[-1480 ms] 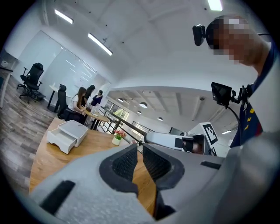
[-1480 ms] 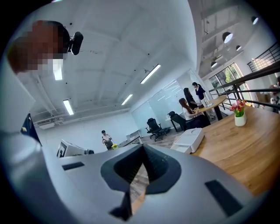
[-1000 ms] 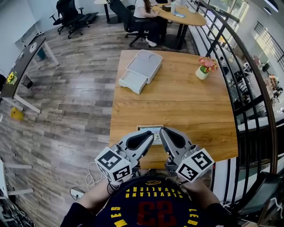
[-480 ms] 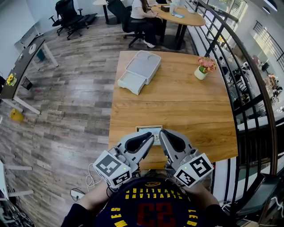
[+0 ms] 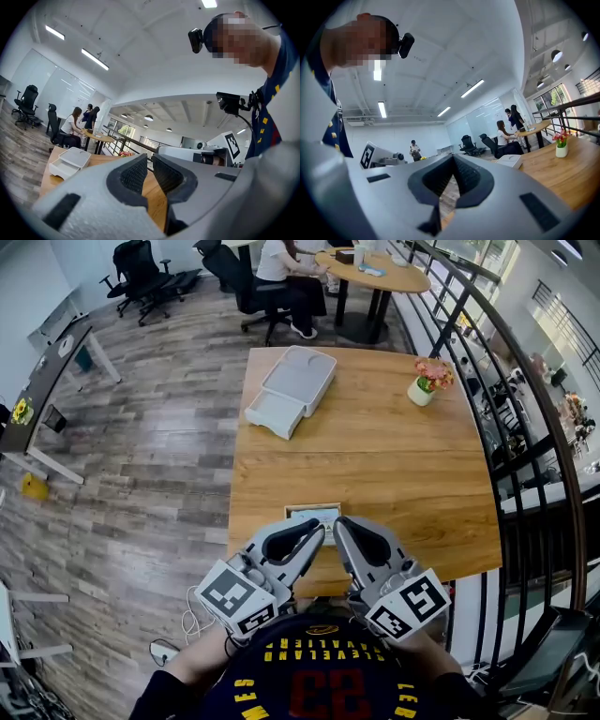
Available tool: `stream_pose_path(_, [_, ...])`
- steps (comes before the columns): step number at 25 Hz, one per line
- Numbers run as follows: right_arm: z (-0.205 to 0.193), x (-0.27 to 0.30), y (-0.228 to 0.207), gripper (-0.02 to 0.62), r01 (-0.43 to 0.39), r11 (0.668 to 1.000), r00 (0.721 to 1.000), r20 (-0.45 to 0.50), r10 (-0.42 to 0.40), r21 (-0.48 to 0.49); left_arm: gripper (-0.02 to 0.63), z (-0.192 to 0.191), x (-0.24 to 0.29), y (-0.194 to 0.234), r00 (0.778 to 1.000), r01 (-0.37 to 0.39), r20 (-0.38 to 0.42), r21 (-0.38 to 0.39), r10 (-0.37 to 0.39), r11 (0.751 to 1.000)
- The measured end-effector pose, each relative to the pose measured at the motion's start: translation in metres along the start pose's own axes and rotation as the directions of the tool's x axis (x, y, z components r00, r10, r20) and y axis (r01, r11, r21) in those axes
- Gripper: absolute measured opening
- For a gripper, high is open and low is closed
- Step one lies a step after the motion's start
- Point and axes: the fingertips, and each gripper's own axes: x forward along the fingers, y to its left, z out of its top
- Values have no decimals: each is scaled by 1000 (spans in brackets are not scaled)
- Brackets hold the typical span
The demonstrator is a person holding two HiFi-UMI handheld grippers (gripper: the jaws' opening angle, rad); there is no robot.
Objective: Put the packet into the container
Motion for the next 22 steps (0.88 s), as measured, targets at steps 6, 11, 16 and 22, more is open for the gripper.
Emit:
stream_pose_path(6, [-5,-2,-2,12,-1,1000,1000,-7,1,6,34,-5,2,-2,1000,-6,-11,3,7,1000])
stream_pose_path(11, [-7,-2,-2,12,-2,1000,1000,-12,2,11,34,-8,1,-1,1000,-8,-15,-11,8,1000])
stream_pose_path(16, [-8,-3,-1,11,-2,1000,1000,-12,2,14,34,-10,2,-1,1000,-9,-19,-14,8,1000])
stream_pose_path(22, [-8,-5,0,11,-7,1000,1000,-12,7,21,34,-14,1,-5,1000,-6,-29,-17,6,1000])
